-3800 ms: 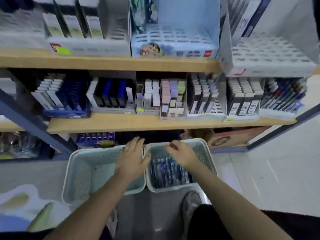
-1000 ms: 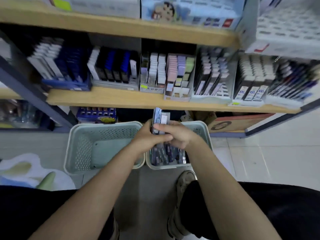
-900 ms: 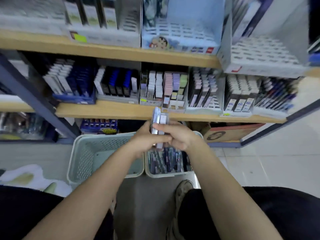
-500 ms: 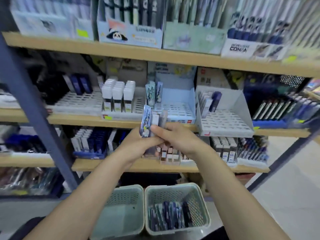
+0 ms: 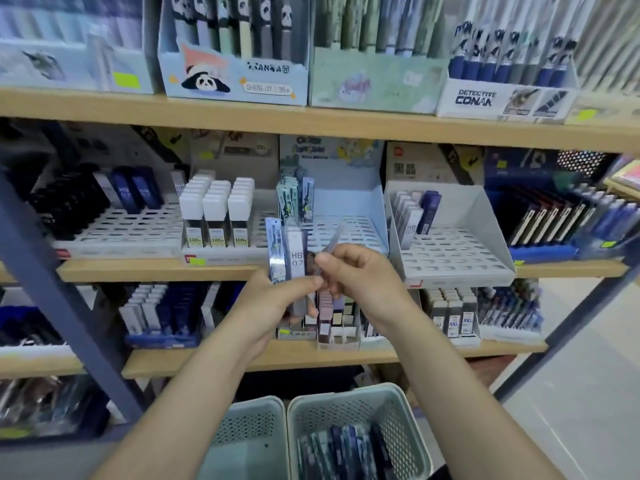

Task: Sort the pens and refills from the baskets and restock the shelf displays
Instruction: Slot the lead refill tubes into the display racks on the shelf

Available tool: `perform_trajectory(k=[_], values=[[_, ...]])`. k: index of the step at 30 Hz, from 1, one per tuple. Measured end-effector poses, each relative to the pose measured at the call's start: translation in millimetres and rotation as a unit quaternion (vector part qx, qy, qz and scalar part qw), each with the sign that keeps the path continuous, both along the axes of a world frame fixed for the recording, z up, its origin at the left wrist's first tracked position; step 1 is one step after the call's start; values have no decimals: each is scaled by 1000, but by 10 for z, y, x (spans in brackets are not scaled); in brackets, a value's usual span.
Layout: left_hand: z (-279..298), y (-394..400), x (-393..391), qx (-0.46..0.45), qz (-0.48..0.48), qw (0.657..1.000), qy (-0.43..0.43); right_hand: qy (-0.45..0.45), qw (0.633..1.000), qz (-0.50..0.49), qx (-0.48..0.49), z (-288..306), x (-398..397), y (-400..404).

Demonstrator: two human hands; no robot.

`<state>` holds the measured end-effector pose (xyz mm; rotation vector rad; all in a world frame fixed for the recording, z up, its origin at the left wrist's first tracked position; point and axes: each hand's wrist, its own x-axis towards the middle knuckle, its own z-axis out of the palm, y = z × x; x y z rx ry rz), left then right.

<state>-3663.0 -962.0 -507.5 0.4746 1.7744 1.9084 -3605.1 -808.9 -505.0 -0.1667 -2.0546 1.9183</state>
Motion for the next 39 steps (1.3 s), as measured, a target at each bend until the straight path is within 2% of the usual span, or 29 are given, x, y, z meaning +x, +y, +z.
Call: perform_trajectory(k=[6, 10, 16, 19, 23, 31, 39], values=[[76, 211, 91, 50, -3, 999, -19, 41, 993, 56, -92, 63, 184, 209], [131, 431, 206, 67, -19, 997, -29, 59, 990, 56, -115, 164, 379, 375], [168, 738, 364, 41, -41, 998, -30, 45, 990, -94, -90, 311, 511, 738], [182, 849, 433, 15, -47, 998, -30, 34, 989, -136, -48, 415, 471, 1023], [205, 1039, 445, -14, -35, 999, -29, -32, 993, -95, 69, 452, 436, 1330], [43, 1236, 343, -37, 47, 998, 15, -37, 980, -111, 159, 235, 327, 1387], [-20, 1251, 293, -26, 23, 999, -3, -53, 966, -124, 219, 202, 331, 1407]])
